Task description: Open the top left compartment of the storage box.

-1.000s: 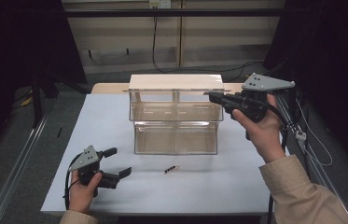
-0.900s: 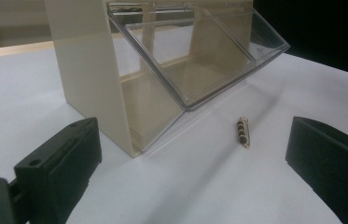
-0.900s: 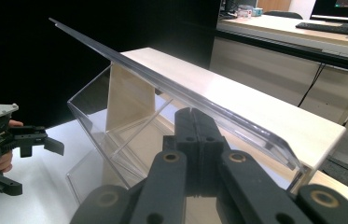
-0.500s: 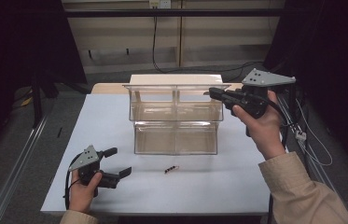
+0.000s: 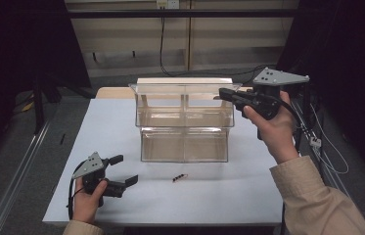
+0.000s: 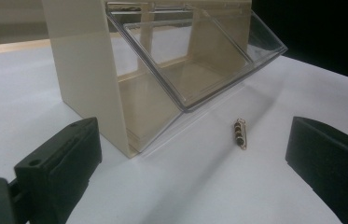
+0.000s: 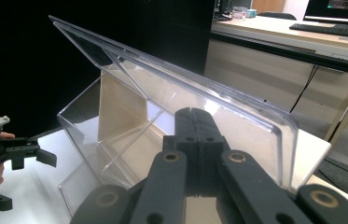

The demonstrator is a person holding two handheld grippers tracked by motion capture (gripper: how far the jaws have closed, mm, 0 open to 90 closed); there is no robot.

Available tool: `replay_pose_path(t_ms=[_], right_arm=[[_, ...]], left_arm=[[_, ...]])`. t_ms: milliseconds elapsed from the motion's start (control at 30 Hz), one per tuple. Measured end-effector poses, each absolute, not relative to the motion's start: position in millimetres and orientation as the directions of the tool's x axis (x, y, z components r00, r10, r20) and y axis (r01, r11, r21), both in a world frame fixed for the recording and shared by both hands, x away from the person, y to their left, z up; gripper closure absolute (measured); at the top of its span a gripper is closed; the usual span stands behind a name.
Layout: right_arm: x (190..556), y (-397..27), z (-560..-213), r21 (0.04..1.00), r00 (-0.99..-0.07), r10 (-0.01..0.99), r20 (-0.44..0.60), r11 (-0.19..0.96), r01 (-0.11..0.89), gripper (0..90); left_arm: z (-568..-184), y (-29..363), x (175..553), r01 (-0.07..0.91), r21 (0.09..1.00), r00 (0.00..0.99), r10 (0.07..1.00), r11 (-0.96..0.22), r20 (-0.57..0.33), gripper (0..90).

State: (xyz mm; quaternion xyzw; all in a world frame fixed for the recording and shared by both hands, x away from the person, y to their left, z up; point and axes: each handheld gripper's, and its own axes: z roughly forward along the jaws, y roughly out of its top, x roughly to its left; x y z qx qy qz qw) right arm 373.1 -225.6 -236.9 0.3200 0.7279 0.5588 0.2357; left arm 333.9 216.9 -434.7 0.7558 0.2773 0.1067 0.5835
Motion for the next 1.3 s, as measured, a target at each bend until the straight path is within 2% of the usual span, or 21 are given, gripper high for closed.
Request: replay_pose_path(t_ms=[733, 1133, 1300], right_arm=[[375.7, -224.1, -233.7, 0.962, -0.684, 0.73, 0.009, 0.18, 0.204, 90.0], [374.8, -223.9, -235.3, 0.963, -0.684, 0.729, 0.012, 0.175, 0.203, 90.0], [374.6, -223.9, -235.2, 0.963, -0.684, 0.729, 0.012, 0.176, 0.204, 90.0]], left_arm=[[-433.9, 210.9, 334.4, 0.312, 0.937, 0.829, 0.527, -0.157, -0.188, 3.3], [-429.2, 190.9, 332.7, 0.342, 0.925, 0.853, 0.468, -0.163, -0.233, 3.3], [-429.7, 178.4, 330.6, 0.361, 0.91, 0.864, 0.441, -0.203, -0.245, 3.5]])
